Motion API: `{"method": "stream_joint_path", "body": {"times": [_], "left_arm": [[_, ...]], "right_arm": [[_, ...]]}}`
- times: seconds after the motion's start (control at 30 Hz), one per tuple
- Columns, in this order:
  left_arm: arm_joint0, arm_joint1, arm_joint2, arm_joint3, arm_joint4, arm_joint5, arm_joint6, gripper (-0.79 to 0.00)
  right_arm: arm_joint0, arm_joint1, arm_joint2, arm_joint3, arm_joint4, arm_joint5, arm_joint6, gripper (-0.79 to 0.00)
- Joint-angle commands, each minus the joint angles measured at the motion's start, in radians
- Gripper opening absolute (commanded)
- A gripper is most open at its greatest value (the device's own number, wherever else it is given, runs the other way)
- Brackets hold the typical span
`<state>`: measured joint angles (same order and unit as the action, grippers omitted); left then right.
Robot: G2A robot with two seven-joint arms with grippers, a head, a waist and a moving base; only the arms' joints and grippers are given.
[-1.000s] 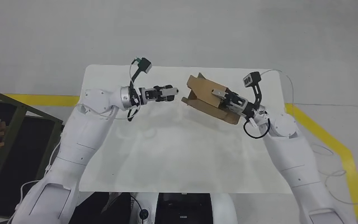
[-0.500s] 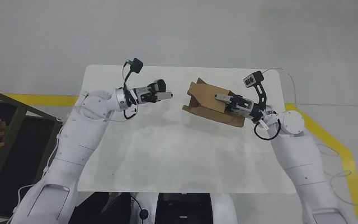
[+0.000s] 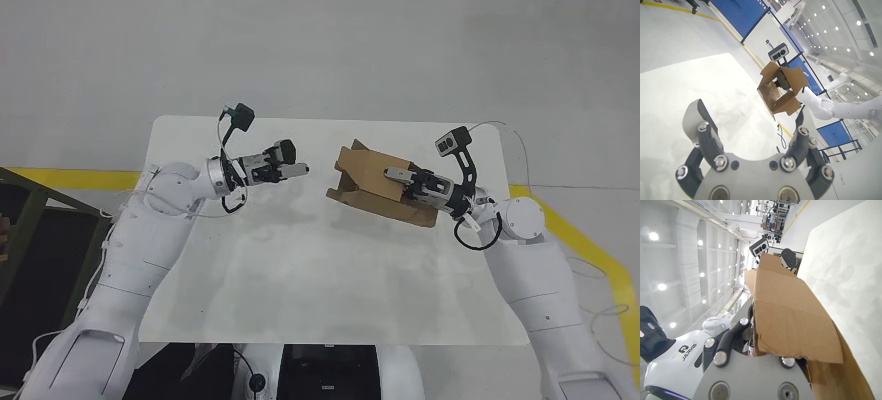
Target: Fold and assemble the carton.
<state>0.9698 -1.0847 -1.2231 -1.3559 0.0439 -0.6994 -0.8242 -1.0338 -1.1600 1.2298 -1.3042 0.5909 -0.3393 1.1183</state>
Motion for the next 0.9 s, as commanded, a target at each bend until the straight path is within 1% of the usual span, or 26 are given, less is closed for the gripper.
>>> {"method": "stream_joint_path", "body": {"times": [0.0, 0.03, 0.07, 0.1, 0.23, 0.3, 0.4, 0.5, 0.6, 0.73, 0.87], "left_arm": [[0.001, -0.003, -0.002, -0.007, 0.099, -0.041, 0.101, 0.000], [-0.004, -0.006, -0.006, -0.007, 0.149, -0.080, 0.167, 0.000], [-0.010, -0.009, -0.010, -0.005, 0.229, -0.144, 0.242, 0.000], [-0.008, -0.014, -0.001, 0.021, 0.293, -0.191, 0.308, 0.000], [-0.054, -0.037, 0.023, 0.138, 0.535, -0.274, 0.552, 0.000], [-0.079, -0.046, 0.040, 0.193, 0.642, -0.310, 0.640, 0.000], [-0.110, -0.055, 0.075, 0.235, 0.766, -0.313, 0.747, 0.000], [-0.132, -0.054, 0.114, 0.253, 0.862, -0.313, 0.825, 0.000], [-0.143, -0.044, 0.158, 0.254, 0.924, -0.313, 0.891, 0.000], [-0.157, -0.018, 0.229, 0.266, 0.974, -0.313, 0.905, 0.000], [-0.162, 0.022, 0.285, 0.256, 0.974, -0.313, 0.936, 0.000]], "right_arm": [[0.000, 0.000, 0.000, 0.000, 0.000, 0.000, 0.000, -0.785], [0.000, 0.000, 0.000, 0.000, 0.000, 0.000, 0.000, -0.785], [0.000, 0.000, 0.000, 0.000, 0.000, 0.000, 0.000, -0.785], [0.000, 0.000, 0.000, 0.000, 0.000, 0.000, 0.000, -0.785], [0.000, 0.000, 0.000, 0.000, 0.000, 0.000, 0.000, -0.785], [0.000, 0.000, 0.000, 0.000, 0.000, 0.000, 0.000, -0.785], [0.000, 0.000, 0.000, 0.000, 0.000, 0.000, 0.000, -0.785], [0.000, 0.000, 0.000, 0.000, 0.000, 0.000, 0.000, -0.785], [0.000, 0.000, 0.000, 0.000, 0.000, 0.000, 0.000, -0.785], [0.000, 0.000, 0.000, 0.000, 0.000, 0.000, 0.000, -0.785], [0.000, 0.000, 0.000, 0.000, 0.000, 0.000, 0.000, -0.785]]}}
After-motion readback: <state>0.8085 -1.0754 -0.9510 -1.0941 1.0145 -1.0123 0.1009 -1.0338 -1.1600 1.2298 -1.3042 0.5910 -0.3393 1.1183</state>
